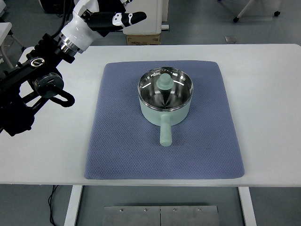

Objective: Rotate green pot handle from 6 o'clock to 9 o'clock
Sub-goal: 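Raise the left hand and swing it over the green saucepan, then lower the left hand onto the pale green handle nearest the robot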

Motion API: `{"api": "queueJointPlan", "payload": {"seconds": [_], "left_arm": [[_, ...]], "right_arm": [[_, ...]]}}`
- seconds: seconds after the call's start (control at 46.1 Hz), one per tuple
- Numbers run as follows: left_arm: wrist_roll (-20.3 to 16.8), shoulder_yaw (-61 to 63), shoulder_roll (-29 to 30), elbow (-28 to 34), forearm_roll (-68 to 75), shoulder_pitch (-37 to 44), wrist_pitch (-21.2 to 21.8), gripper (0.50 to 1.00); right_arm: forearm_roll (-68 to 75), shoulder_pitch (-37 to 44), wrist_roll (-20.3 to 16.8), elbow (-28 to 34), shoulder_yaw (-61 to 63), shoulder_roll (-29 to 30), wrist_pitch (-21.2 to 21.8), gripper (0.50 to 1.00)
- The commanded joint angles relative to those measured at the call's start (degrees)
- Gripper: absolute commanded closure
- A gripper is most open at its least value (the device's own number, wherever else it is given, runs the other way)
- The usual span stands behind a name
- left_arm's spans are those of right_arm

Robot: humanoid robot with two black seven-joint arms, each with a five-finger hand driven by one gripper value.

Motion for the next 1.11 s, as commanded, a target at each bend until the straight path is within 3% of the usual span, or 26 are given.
{"api": "queueJointPlan", "payload": {"seconds": [0.0, 0.586, 1.085], "left_arm": [[0.0, 0.2, -0.2, 0.0, 3.0, -0.8, -0.1, 0.500], [0.1, 10.4, -2.4, -0.5, 15.3, -14.2, -2.9, 0.500], [0.1, 23.8, -1.1, -6.7, 20.6, -23.9, -5.8, 0.500]], "right_arm": [[0.0, 0.0, 0.0, 0.0, 0.0, 0.0, 0.0, 0.500], [0.0, 0.0, 0.0, 0.0, 0.0, 0.0, 0.0, 0.500], [0.0, 0.0, 0.0, 0.0, 0.0, 0.0, 0.0, 0.500]]}}
